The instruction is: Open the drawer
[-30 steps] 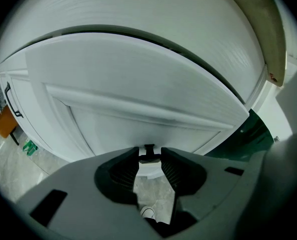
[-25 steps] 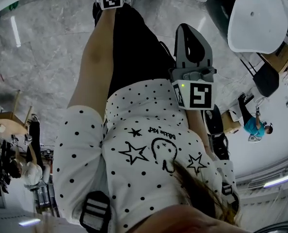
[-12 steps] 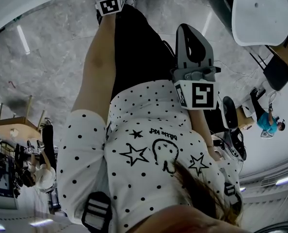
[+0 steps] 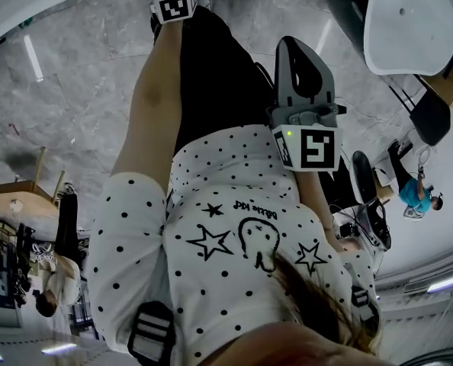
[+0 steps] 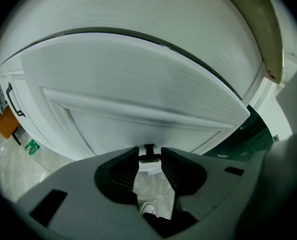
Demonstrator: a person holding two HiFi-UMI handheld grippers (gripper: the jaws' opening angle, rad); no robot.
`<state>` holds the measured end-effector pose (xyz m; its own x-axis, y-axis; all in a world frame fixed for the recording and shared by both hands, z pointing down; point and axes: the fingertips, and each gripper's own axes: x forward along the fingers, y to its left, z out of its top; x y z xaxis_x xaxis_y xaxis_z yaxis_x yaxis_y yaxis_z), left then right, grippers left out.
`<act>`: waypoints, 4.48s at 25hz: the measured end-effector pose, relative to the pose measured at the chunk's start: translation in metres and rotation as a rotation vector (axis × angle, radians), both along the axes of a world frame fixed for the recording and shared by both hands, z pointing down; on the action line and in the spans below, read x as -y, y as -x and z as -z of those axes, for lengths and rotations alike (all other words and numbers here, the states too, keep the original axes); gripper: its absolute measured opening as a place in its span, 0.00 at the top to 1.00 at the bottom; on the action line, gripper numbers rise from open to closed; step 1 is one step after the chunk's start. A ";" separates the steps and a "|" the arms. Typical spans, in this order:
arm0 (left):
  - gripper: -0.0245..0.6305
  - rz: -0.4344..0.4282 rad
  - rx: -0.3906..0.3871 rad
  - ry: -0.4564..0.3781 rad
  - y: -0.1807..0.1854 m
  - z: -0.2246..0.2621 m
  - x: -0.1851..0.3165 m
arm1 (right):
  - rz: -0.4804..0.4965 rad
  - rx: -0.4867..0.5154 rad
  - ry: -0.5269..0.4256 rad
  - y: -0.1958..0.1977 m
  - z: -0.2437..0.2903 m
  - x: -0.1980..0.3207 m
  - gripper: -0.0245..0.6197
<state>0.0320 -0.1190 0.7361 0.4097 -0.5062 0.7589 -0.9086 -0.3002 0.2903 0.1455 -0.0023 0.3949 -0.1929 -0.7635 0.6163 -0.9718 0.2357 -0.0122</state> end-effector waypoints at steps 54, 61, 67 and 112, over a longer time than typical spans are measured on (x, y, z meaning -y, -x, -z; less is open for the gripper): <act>0.75 -0.017 0.014 0.039 0.016 -0.006 -0.055 | 0.068 0.003 -0.004 0.019 -0.002 -0.003 0.94; 0.75 -0.014 0.011 0.039 0.017 -0.004 -0.059 | 0.077 0.003 -0.005 0.022 -0.001 -0.006 0.94; 0.75 -0.016 0.011 0.037 0.018 -0.004 -0.065 | 0.091 0.006 -0.003 0.027 0.001 -0.009 0.94; 0.75 -0.005 0.022 0.049 0.029 -0.012 -0.099 | 0.132 0.081 0.063 0.038 -0.029 -0.023 0.94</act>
<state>0.0035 -0.0202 0.7480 0.3947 -0.4664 0.7916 -0.9136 -0.2908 0.2842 0.1072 0.0210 0.4237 -0.3404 -0.6884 0.6405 -0.9275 0.3579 -0.1082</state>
